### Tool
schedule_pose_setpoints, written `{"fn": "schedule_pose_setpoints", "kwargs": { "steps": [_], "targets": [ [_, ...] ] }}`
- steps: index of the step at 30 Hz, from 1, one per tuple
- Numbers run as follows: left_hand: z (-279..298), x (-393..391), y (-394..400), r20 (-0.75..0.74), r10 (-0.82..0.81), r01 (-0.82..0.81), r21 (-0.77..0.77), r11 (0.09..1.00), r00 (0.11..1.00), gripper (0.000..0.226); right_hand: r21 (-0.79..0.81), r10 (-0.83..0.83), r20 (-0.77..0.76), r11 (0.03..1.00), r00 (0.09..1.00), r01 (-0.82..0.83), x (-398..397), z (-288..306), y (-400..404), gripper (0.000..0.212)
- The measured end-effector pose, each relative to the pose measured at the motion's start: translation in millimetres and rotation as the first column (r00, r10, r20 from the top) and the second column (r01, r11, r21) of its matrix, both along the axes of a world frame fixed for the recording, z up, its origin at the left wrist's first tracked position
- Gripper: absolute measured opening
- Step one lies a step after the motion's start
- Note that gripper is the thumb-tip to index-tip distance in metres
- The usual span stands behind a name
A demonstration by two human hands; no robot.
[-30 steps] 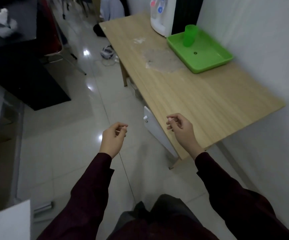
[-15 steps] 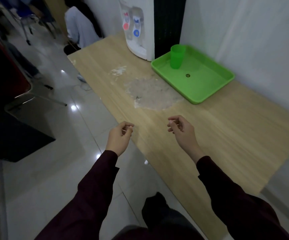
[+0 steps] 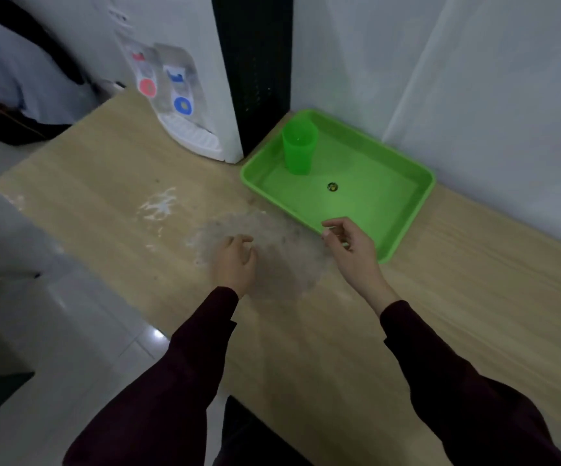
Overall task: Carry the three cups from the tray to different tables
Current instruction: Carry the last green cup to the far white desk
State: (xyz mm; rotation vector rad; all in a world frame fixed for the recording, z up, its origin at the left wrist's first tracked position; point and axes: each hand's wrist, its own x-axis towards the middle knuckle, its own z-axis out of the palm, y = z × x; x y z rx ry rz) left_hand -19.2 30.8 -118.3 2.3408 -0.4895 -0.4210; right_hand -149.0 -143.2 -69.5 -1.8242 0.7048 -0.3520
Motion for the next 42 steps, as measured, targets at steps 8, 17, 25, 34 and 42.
{"fn": "schedule_pose_setpoints", "kwargs": {
  "steps": [8, 17, 25, 34, 42],
  "targets": [
    [-55, 65, -17, 0.210, -0.174, 0.111, 0.280, 0.954, 0.962, 0.061, 0.067, -0.128, -0.122, 0.988, 0.984, 0.136, 119, -28, -30, 0.057],
    [-65, 66, -20, 0.268, -0.189, 0.098, 0.321, 0.942, 0.945, 0.060, 0.134, -0.311, -0.042, 0.940, 0.949, 0.314, 198, -61, -64, 0.112],
    [-68, 67, -20, 0.295, -0.210, 0.101, 0.345, 0.933, 0.932, 0.061, 0.166, -0.402, 0.125, 0.910, 0.907, 0.381, 229, -75, -74, 0.126],
    [-63, 65, -21, 0.297, -0.211, 0.100, 0.349, 0.932, 0.931, 0.059, 0.159, -0.397, 0.107, 0.912, 0.912, 0.378, 203, -68, -63, 0.077],
    [-56, 68, -19, 0.178, -0.247, 0.166, 0.378, 0.911, 0.953, 0.064, 0.148, -0.439, 0.158, 0.896, 0.884, 0.418, 113, -16, -15, 0.070]
  ]
}}
